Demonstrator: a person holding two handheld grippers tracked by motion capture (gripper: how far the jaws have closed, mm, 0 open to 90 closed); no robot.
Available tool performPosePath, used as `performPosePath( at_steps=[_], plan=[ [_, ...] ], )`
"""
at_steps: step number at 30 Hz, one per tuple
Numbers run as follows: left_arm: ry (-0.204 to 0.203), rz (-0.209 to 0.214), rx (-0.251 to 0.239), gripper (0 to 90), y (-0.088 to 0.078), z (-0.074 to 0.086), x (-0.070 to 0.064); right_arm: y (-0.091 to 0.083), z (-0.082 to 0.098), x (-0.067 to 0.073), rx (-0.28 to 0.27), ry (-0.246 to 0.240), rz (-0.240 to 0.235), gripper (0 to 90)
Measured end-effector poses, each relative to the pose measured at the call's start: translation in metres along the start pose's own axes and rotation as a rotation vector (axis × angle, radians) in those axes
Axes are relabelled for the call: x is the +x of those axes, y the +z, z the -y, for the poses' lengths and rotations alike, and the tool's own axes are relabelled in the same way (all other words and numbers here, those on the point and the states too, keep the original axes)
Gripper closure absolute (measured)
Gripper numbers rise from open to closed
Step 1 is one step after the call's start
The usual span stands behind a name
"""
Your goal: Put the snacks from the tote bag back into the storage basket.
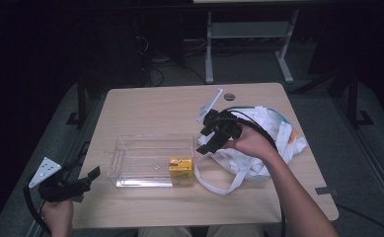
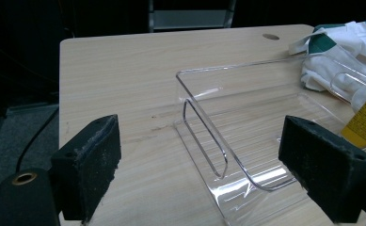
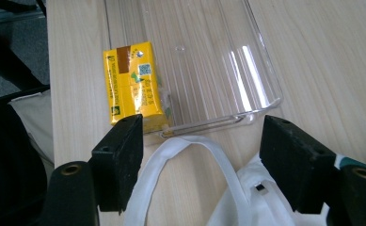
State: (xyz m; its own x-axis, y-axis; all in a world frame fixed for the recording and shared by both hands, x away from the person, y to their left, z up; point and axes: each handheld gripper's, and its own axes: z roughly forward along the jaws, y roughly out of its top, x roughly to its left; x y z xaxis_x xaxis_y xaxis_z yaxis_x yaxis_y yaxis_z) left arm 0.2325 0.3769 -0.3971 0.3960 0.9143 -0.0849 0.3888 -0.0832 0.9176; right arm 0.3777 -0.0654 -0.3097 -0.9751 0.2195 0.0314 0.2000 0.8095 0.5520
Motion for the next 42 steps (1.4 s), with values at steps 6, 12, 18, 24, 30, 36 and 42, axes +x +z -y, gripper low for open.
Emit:
performPosePath(
  at_steps=[6, 12, 18, 24, 30, 36, 42],
  plan=[
    [0.000, -0.001, 0.001, 13.0, 0.000, 0.000, 0.000, -0.005, 0.003, -0.003, -0.005, 0.008, 0.014, 30.0],
    [0.000, -0.001, 0.003, 13.0, 0.000, 0.000, 0.000, -0.010, 0.007, -0.005, -0.010, 0.015, 0.026, 29.3],
    [0.004, -0.001, 0.002, 13.0, 0.000, 0.000, 0.000, -0.014, 0.014, -0.008, -0.010, 0.036, 0.038, 28.6],
    [0.001, 0.000, 0.004, 13.0, 0.001, 0.000, 0.000, -0.018, 0.022, -0.011, -0.016, 0.053, 0.048, 28.4],
    [0.002, -0.001, 0.004, 13.0, 0.001, 0.000, 0.000, -0.022, 0.030, -0.014, -0.013, 0.075, 0.062, 28.4],
    [0.003, -0.001, 0.006, 13.0, 0.001, 0.000, 0.000, -0.025, 0.037, -0.016, -0.009, 0.096, 0.071, 28.4],
    [0.002, -0.002, 0.007, 13.0, 0.001, 0.000, 0.000, -0.029, 0.042, -0.017, -0.014, 0.103, 0.078, 28.4]
  ],
)
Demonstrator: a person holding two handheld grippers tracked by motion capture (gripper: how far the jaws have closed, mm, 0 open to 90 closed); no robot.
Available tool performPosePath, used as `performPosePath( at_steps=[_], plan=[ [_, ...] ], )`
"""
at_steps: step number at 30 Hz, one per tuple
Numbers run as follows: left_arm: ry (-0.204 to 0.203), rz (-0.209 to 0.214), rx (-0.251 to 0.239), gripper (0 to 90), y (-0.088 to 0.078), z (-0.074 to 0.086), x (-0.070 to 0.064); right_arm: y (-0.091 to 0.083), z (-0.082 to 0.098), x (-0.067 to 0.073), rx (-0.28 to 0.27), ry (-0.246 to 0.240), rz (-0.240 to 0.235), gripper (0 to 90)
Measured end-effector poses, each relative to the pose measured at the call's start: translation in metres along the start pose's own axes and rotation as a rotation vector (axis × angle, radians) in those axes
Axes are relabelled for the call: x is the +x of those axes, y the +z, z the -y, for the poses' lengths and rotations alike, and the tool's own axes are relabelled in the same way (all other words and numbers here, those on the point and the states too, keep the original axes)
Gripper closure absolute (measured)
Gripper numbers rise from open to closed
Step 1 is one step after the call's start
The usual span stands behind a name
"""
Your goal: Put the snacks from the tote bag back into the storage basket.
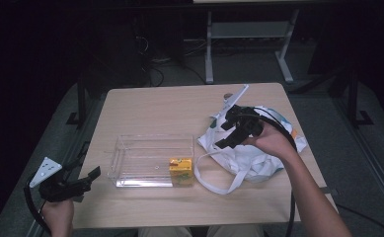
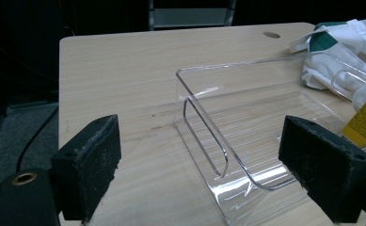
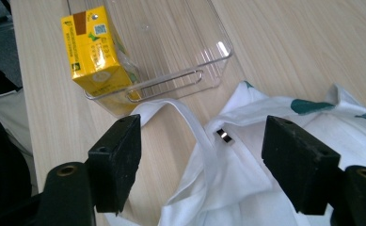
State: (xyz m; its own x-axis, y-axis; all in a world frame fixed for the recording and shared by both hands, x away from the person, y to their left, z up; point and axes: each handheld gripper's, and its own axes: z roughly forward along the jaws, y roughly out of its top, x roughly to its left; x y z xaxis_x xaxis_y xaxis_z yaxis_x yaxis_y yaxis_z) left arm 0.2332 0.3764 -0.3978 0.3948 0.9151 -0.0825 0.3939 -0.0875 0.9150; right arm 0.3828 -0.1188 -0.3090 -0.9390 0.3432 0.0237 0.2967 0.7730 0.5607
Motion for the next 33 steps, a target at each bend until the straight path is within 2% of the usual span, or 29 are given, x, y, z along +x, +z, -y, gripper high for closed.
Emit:
performPosePath(
  at_steps=[14, 33],
  plan=[
    [-0.012, 0.001, 0.001, 13.0, 0.000, 0.000, 0.000, -0.006, 0.017, -0.005, -0.003, 0.034, 0.030, 26.9],
    [-0.006, -0.001, 0.008, 13.0, 0.001, 0.001, -0.001, -0.020, 0.055, -0.010, -0.028, 0.090, 0.074, 27.1]
  ],
)
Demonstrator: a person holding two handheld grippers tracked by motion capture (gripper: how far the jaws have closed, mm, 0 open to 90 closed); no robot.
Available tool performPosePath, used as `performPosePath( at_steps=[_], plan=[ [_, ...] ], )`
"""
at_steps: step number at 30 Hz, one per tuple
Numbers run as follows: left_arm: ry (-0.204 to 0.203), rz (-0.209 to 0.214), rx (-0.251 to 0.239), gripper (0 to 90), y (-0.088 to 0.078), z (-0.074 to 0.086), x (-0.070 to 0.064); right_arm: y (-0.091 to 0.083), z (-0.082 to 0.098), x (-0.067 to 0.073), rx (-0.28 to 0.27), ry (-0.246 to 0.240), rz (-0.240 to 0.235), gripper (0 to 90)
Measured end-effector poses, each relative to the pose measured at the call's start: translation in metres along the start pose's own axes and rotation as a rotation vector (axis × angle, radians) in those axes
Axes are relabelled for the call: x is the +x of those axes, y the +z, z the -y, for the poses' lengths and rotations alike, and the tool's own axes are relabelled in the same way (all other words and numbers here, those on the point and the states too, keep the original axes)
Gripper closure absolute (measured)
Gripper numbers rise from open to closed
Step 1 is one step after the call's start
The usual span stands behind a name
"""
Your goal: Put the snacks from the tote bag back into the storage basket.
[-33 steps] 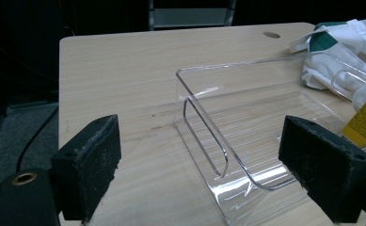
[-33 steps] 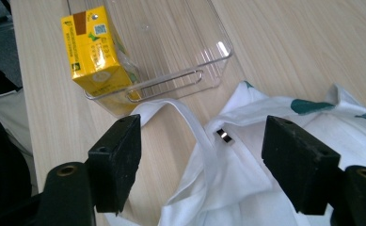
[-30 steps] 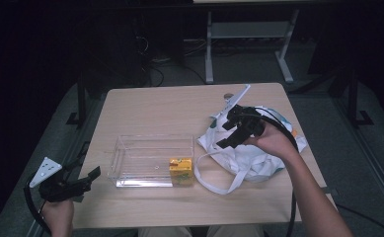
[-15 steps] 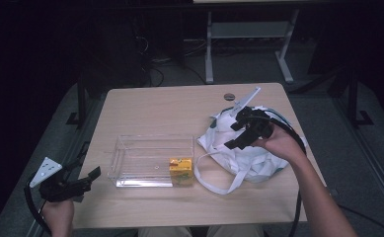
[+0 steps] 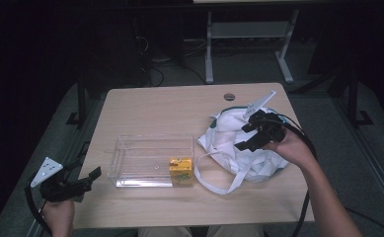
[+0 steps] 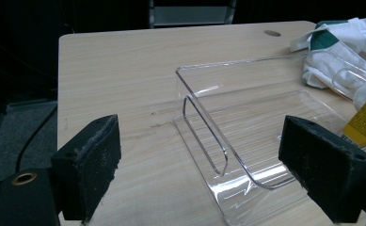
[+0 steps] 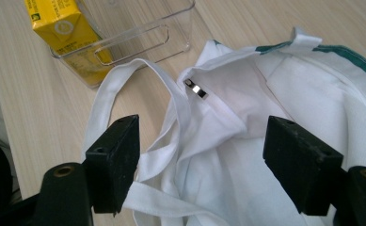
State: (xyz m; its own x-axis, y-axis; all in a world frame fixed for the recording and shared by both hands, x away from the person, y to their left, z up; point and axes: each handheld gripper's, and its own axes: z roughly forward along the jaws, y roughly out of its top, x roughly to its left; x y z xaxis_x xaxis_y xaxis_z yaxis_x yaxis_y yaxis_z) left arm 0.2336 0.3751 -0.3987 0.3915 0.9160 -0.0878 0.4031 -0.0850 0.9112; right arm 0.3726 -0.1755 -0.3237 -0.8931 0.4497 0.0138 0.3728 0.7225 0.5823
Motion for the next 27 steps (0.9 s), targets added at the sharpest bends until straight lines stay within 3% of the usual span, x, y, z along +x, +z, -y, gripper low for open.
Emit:
performPosePath(
  at_steps=[27],
  plan=[
    [0.004, 0.001, 0.008, 13.0, 0.002, 0.000, -0.002, -0.011, 0.049, 0.000, -0.024, 0.092, 0.038, 27.7]
  ],
)
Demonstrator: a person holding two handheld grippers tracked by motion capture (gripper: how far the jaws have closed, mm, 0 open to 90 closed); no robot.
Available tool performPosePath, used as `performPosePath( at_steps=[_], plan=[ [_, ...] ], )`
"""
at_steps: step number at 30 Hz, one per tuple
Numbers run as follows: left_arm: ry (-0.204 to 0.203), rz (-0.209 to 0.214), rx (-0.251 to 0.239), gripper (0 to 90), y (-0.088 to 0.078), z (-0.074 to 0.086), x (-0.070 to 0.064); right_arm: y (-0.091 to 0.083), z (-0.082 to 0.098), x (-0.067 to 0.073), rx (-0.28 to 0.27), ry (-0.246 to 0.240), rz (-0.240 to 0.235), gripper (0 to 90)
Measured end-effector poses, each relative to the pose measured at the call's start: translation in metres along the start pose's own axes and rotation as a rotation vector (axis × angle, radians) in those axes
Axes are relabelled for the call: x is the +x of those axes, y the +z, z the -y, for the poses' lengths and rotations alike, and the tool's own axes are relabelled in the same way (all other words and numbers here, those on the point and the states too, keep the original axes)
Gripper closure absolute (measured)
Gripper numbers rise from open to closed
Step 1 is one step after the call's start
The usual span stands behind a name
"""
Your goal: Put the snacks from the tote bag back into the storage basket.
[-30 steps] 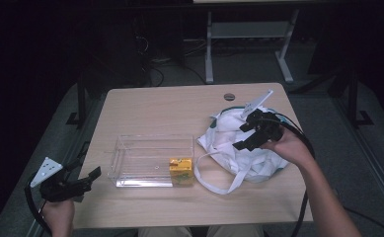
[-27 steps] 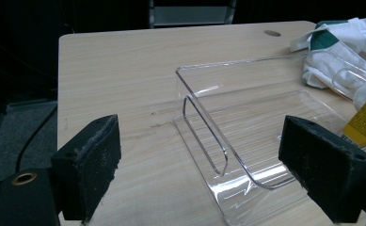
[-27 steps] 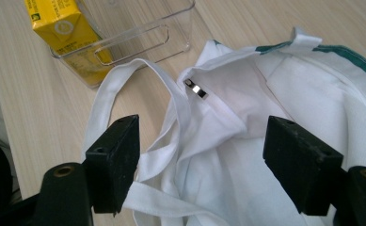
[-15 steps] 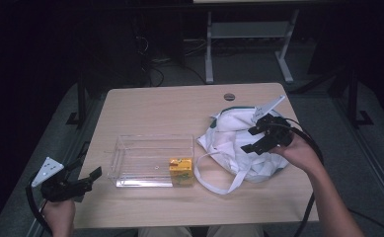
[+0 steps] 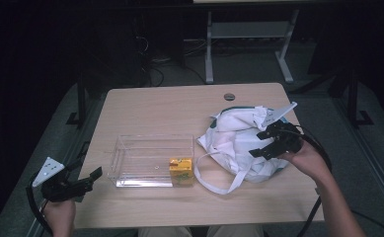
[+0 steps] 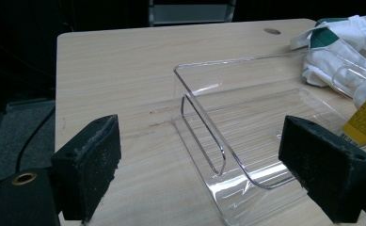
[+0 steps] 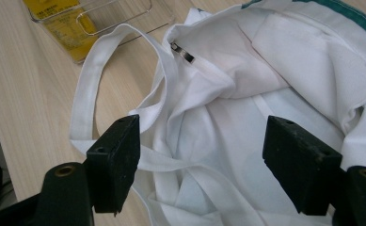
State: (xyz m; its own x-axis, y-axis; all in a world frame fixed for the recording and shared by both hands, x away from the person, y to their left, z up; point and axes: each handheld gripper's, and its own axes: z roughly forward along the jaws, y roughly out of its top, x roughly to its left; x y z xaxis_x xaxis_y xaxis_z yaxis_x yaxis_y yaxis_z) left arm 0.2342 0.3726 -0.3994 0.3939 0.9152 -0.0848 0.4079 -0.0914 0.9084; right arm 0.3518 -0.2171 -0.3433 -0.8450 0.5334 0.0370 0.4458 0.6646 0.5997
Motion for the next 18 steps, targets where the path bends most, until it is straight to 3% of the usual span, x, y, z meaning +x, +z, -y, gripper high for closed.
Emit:
performPosePath(
  at_steps=[18],
  plan=[
    [0.004, 0.006, 0.001, 13.0, 0.001, -0.001, -0.002, 0.000, 0.035, -0.002, -0.049, 0.061, 0.016, 27.5]
  ],
)
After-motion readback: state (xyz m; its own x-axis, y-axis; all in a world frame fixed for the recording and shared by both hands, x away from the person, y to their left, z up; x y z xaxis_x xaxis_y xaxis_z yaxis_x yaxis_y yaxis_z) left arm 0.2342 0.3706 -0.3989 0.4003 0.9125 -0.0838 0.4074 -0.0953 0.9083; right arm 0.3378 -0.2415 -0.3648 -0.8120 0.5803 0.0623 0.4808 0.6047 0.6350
